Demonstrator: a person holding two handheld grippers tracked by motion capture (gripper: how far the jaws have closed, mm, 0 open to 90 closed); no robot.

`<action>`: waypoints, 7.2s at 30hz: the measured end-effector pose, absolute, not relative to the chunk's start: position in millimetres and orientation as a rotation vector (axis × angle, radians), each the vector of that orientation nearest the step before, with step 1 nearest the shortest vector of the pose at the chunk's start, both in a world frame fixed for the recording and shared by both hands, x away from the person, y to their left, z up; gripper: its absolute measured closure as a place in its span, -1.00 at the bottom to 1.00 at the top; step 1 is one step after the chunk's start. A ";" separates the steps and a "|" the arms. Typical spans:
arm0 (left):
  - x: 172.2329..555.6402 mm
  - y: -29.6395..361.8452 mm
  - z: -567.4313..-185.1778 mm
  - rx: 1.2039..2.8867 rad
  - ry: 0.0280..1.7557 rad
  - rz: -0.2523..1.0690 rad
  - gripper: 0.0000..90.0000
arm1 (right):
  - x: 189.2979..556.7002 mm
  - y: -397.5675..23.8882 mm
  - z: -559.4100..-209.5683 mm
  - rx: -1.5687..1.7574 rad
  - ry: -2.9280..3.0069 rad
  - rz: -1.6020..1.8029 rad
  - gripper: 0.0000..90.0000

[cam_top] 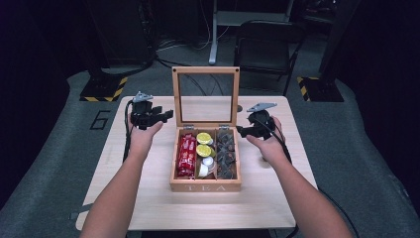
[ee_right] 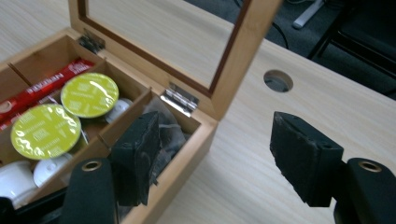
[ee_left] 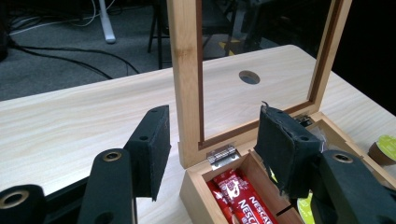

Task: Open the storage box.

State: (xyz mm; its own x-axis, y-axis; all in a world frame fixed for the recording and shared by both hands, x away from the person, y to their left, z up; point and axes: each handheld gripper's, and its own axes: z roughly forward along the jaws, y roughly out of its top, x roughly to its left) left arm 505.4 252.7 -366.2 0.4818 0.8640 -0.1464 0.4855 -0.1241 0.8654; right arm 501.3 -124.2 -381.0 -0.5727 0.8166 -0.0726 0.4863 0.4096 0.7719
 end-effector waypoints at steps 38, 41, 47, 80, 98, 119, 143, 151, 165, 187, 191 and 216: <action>510.6 248.7 -368.3 1.786 1.131 0.473 -0.01 | 546.8 -96.8 -377.8 1.199 2.192 1.004 -0.28; 509.9 247.5 -368.5 1.785 1.124 0.470 -0.01 | 553.1 -94.7 -373.1 1.183 2.157 0.972 -0.27; 509.9 246.7 -369.8 1.795 1.119 0.463 -0.01 | 564.9 -95.5 -367.4 1.223 2.138 0.969 -0.26; 502.3 267.8 -371.2 1.780 1.150 0.476 -0.01 | 593.3 -83.2 -367.5 1.273 2.129 0.986 0.08; 499.4 275.4 -371.9 1.777 1.160 0.488 -0.01 | 594.1 -87.1 -360.4 1.347 2.122 0.953 0.38; 500.2 272.5 -372.2 1.746 1.168 0.489 -0.01 | 570.8 -87.5 -359.5 1.324 2.065 0.986 0.42; 513.1 235.3 -324.6 1.731 1.068 0.562 0.12 | 530.3 -88.9 -365.6 1.209 2.001 1.016 0.43; 510.5 225.3 -310.2 1.735 1.051 0.615 0.33 | 525.0 -90.2 -367.2 1.194 1.997 1.021 0.43; 505.2 222.4 -306.3 1.787 1.027 0.687 0.44 | 521.1 -94.3 -371.2 1.215 1.986 1.063 0.38; 495.1 227.2 -309.7 1.779 1.008 0.649 0.42 | 498.0 -111.2 -348.8 1.115 2.034 1.189 0.10; 491.1 230.4 -313.8 1.748 1.004 0.619 0.40 | 494.8 -109.0 -344.1 1.091 2.060 1.191 0.05; 452.3 239.3 -331.3 1.757 0.985 0.500 0.30 | 444.0 -122.5 -318.6 0.943 2.054 1.303 0.07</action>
